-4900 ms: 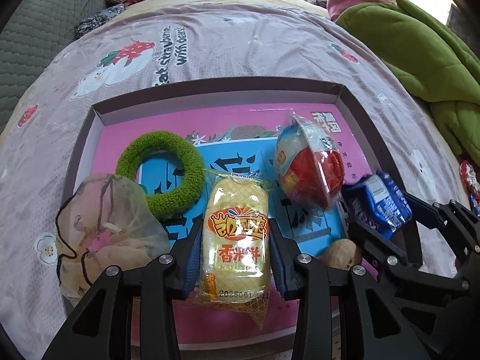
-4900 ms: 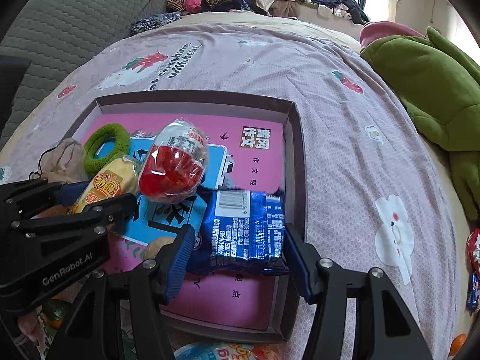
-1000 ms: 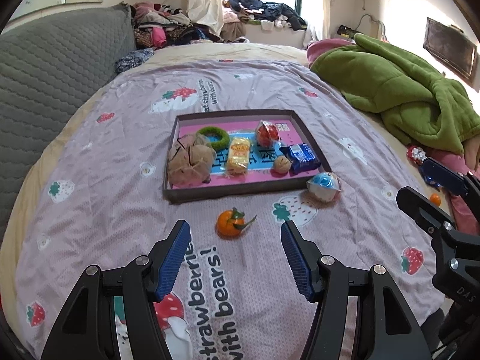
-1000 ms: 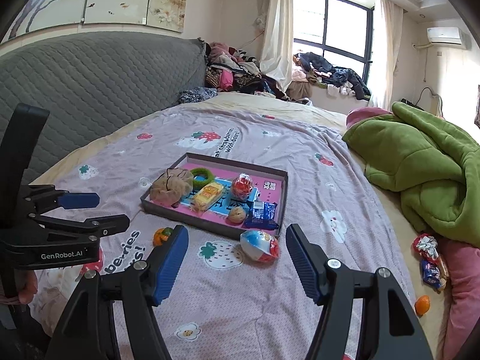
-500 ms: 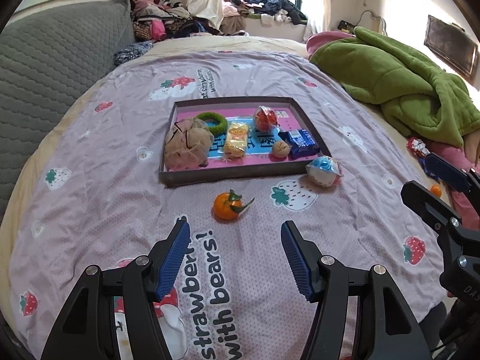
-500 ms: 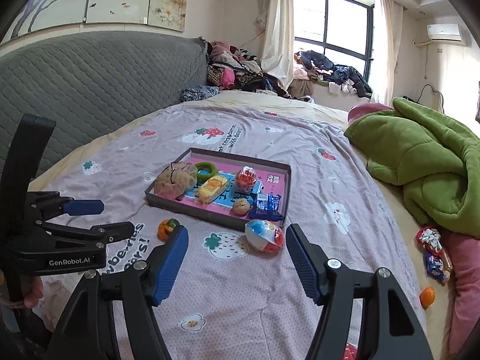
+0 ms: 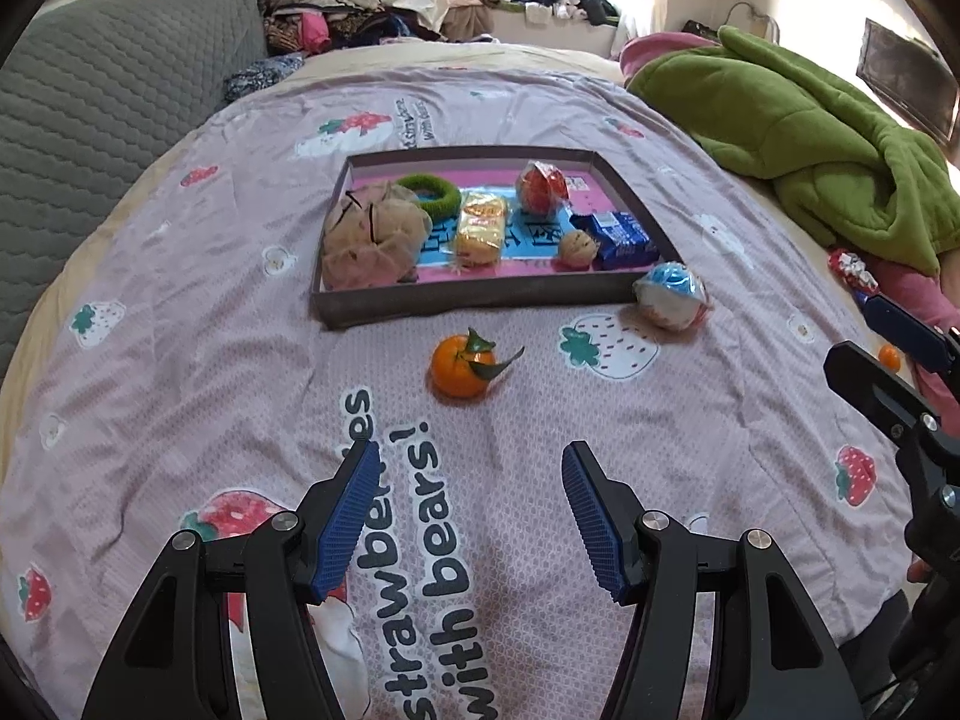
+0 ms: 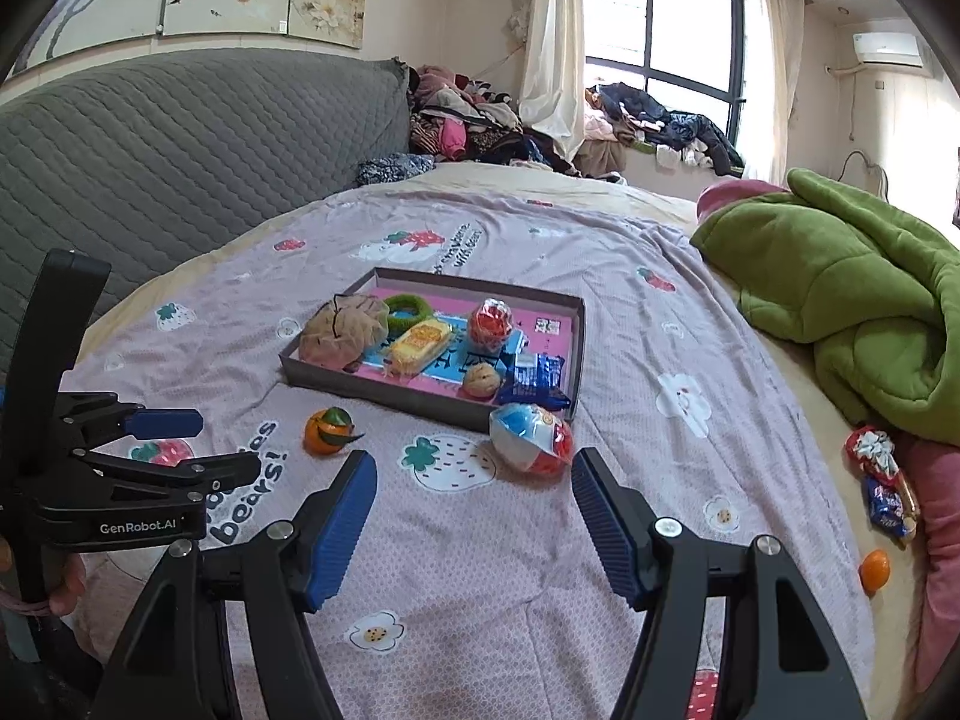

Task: Organize objects
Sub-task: 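Withdraw both grippers up and back from the tray, then move the left gripper to the tangerine while the right gripper approaches the Kinder egg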

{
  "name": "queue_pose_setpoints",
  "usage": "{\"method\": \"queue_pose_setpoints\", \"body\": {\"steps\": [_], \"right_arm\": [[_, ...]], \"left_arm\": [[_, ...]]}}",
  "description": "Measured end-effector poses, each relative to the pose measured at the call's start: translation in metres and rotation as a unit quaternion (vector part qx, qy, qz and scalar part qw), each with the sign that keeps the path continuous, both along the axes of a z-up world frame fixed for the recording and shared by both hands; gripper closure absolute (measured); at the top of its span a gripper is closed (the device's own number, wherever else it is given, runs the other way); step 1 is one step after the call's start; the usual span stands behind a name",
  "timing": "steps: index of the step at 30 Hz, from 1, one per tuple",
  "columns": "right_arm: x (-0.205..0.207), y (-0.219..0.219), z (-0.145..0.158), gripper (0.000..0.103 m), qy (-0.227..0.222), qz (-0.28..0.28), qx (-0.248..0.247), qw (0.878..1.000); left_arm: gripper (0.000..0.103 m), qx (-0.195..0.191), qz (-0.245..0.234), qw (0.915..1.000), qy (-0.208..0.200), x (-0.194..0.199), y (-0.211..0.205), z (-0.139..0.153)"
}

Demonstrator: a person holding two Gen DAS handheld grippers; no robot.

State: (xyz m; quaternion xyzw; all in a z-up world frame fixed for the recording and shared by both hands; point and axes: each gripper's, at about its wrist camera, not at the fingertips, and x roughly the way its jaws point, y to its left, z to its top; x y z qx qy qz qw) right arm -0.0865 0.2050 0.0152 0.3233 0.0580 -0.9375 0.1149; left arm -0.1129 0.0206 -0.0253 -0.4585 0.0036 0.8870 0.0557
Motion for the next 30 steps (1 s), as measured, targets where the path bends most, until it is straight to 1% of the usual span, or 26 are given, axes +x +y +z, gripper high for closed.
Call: {"method": "queue_pose_setpoints", "body": {"steps": [7,14,20,30], "right_arm": [[-0.006,0.000,-0.011,0.036,-0.010,-0.003,0.010,1.000],[-0.013,0.001,-0.022,0.036,-0.022,-0.007,0.019,1.000],[-0.019,0.001,-0.032,0.036,-0.030,-0.006,0.031,0.999],[-0.031,0.000,-0.043,0.036,-0.034,-0.005,0.045,0.998]], "left_arm": [[0.038,0.008,-0.002,1.0000,-0.004,-0.001,-0.001,-0.006],[0.038,0.002,-0.003,0.9999,-0.011,-0.003,0.000,-0.015],[0.038,0.004,0.000,0.9999,-0.015,-0.007,-0.001,-0.021],[0.038,0.009,0.001,0.9996,-0.027,-0.017,-0.006,-0.035]]}}
